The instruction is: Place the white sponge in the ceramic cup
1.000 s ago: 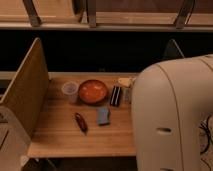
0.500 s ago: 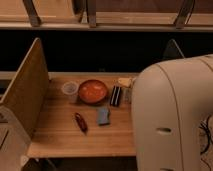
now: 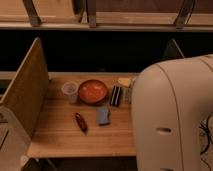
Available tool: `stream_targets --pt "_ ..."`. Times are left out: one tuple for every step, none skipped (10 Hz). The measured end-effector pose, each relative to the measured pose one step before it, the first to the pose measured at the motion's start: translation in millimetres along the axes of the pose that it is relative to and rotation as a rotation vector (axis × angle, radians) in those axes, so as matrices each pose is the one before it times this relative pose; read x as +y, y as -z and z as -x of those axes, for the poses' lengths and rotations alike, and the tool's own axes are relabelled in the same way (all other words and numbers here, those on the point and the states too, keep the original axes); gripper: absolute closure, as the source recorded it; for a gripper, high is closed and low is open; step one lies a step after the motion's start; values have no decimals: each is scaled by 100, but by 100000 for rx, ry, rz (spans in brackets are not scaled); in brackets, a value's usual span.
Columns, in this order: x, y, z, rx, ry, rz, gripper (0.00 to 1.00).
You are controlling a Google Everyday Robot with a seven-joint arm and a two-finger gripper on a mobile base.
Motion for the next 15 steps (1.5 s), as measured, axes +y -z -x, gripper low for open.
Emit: stream_targets --pt "0 0 1 -2 5 1 20" --pt "0 0 0 -1 -2 -1 20" --pt "4 -1 -11 24 7 0 20" --pt "-52 13 -74 260 82 -267 20" --pt "-424 170 -197 1056 234 -1662 20" --pt "-1316 645 -382 2805 1727 -5130 20" --pt "-1524 879 -85 2553 2147 -5765 20" --pt "-1231 831 -60 2107 1426 -4726 20" --pt "-1276 1164 -92 2866 1326 -5551 20" --pt "-251 623 -274 2068 207 -2171 20" --pt "242 618 -618 2868 176 -1184 20" --pt "953 647 -1174 4306 692 117 20" --pt "1286 318 -1152 3784 998 1220 20" --pt "2438 322 -1864 5807 2155 2806 20" --pt "1959 129 -1364 4101 2277 2391 20"
